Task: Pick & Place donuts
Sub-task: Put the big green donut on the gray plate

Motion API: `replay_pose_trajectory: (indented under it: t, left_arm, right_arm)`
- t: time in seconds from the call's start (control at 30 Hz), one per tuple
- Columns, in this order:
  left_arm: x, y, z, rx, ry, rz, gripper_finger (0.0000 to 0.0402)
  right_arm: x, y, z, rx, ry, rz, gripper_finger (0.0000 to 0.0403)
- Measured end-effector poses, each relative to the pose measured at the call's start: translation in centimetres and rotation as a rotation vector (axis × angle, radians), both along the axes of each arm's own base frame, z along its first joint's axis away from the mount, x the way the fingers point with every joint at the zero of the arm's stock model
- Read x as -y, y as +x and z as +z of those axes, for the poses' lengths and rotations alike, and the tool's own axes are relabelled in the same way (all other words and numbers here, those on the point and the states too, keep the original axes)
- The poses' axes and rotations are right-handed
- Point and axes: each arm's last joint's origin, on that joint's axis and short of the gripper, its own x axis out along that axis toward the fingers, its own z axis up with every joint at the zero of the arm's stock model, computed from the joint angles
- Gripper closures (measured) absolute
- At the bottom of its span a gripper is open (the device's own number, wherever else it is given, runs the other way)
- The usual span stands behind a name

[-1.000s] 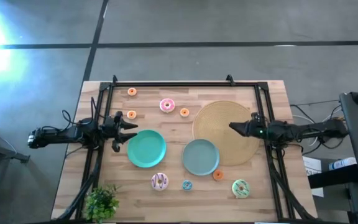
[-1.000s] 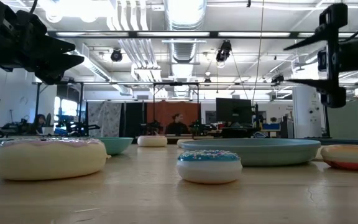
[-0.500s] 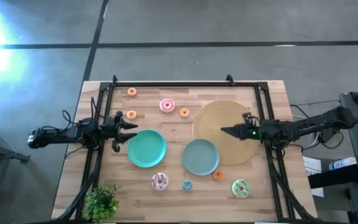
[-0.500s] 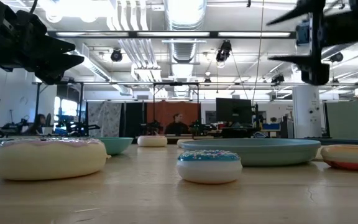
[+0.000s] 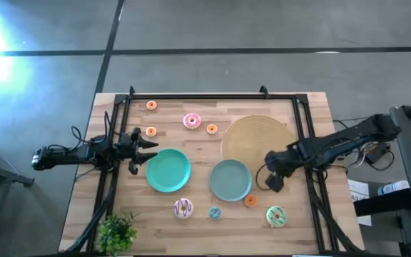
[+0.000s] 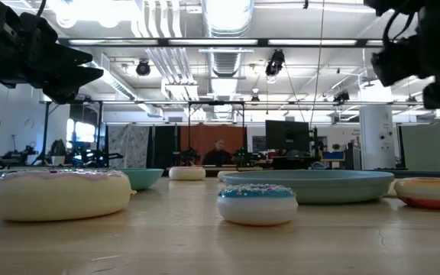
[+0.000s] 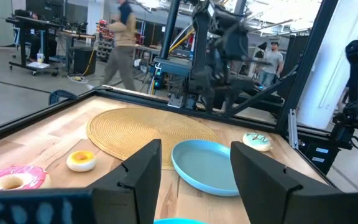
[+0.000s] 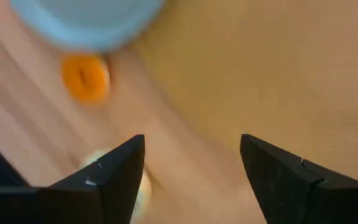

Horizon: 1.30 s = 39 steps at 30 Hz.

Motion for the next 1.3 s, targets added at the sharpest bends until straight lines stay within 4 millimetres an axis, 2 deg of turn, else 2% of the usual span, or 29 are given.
replay_pose_trajectory:
  t: [0.17, 0.27, 0.43, 0.57, 0.8, 1.17, 1.3]
  left_arm:
    - [0.0, 0.0, 0.0, 0.000, 0.000, 0.000, 0.0235]
    - [0.0, 0.0, 0.0, 0.000, 0.000, 0.000, 0.0235]
    - [0.0, 0.0, 0.0, 0.000, 0.000, 0.000, 0.0235]
    - [0.0, 0.0, 0.0, 0.000, 0.000, 0.000, 0.0235]
    - [0.0, 0.0, 0.0, 0.000, 0.000, -0.001, 0.0235]
    - [0.0, 0.0, 0.0, 0.000, 0.000, 0.000, 0.0235]
    - [0.0, 0.0, 0.0, 0.000, 0.000, 0.000, 0.0235]
  right_arm:
    - [-2.4, 0.7, -1.8, -0.155, 0.139, 0.180, 0.0114]
    - [-3.8, 0.7, -2.9, -0.211, 0.134, 0.283, 0.0090]
    - [-5.6, 0.9, -3.9, -0.213, 0.102, 0.401, 0.0062]
    - [-6.7, 1.2, -4.1, -0.154, 0.108, 0.447, 0.0056]
    - [-7.6, 1.9, -4.9, -0.090, 0.056, 0.429, 0.0067]
    - [-8.3, 2.1, -7.1, -0.182, 0.024, 0.458, 0.0063]
    - [-8.3, 2.2, -7.3, -0.178, 0.022, 0.473, 0.0070]
